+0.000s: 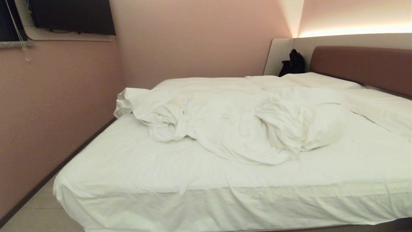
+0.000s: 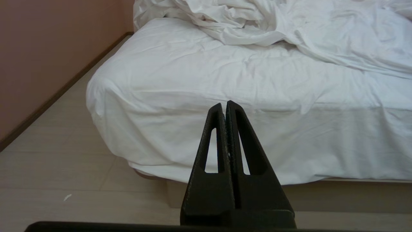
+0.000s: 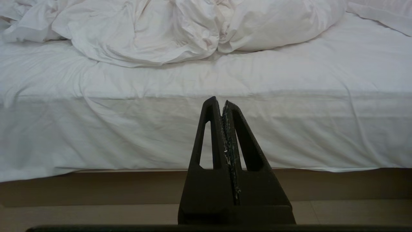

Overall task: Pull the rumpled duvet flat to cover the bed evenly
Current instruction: Hold the folded corner of the quilt

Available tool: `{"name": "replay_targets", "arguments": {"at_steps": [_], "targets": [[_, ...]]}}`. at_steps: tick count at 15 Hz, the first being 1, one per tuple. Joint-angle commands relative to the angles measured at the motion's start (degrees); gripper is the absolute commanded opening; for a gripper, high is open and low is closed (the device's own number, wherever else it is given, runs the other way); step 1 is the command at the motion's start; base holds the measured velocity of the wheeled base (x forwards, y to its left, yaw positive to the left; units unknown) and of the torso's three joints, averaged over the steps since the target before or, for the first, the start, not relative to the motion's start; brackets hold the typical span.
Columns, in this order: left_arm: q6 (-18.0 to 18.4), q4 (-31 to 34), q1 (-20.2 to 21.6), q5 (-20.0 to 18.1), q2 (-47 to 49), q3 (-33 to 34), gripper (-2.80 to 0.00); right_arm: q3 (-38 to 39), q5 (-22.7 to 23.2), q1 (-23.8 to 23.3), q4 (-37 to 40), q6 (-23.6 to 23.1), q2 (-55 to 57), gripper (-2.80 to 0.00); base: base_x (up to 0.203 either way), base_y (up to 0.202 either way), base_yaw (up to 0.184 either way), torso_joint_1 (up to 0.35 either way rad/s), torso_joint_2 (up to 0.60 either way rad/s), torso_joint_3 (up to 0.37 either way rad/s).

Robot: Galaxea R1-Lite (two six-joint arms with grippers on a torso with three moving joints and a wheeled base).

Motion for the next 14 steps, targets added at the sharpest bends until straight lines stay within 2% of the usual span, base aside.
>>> {"name": "replay_targets", "arguments": {"at_steps": [1, 14], "targets": [[-0.17, -0.02, -0.02, -0.03, -0.02, 0.0, -2.8, 0.05, -0.02, 0.0, -0.01, 0.04, 0.04, -2.8, 0.0, -0.113, -0.004, 0.005, 0.0, 0.005], [-0.79, -0.11, -0.02, -0.03, -0.02, 0.0, -2.8, -0.03, 0.06, 0.0, -0.01, 0.04, 0.04, -2.8, 0.0, 0.0, 0.0, 0.0, 0.0, 0.0]]}}
